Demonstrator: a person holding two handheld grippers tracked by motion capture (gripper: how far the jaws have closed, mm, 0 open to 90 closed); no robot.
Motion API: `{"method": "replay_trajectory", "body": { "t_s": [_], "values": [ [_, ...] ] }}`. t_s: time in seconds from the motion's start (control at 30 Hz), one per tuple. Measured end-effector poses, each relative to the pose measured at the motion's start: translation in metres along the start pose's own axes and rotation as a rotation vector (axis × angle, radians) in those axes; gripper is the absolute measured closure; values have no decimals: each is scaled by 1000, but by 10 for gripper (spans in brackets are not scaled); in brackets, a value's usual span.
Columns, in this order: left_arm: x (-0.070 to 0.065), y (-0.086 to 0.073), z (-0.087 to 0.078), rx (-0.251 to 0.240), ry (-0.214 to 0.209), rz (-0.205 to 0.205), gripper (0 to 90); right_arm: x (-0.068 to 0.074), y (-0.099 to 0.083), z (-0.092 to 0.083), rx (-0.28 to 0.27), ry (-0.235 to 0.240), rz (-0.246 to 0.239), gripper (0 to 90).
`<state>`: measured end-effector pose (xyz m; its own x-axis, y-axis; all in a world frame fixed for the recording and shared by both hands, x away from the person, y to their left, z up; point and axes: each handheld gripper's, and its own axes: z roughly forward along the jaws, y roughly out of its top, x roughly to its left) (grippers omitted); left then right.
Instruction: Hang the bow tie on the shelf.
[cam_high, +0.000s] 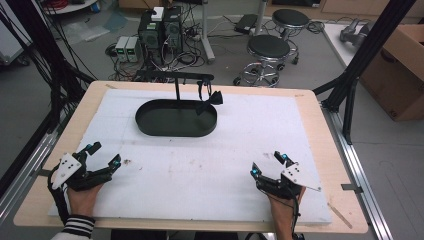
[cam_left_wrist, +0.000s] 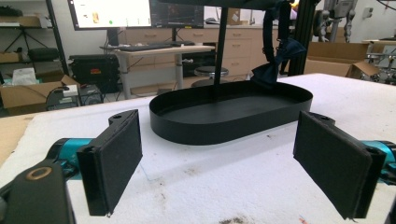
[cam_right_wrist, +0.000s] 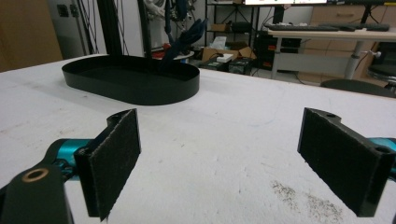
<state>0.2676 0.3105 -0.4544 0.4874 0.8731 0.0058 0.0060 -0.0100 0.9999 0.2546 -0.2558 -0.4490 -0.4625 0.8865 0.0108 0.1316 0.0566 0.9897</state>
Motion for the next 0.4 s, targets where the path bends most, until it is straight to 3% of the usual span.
{"method": "replay_trajectory", "body": {
  "t_s": [0.4],
  "values": [
    [0, 0, 0, 4, 1, 0, 158, 3, -2, 0, 9, -16, -20, 120]
  ]
}}
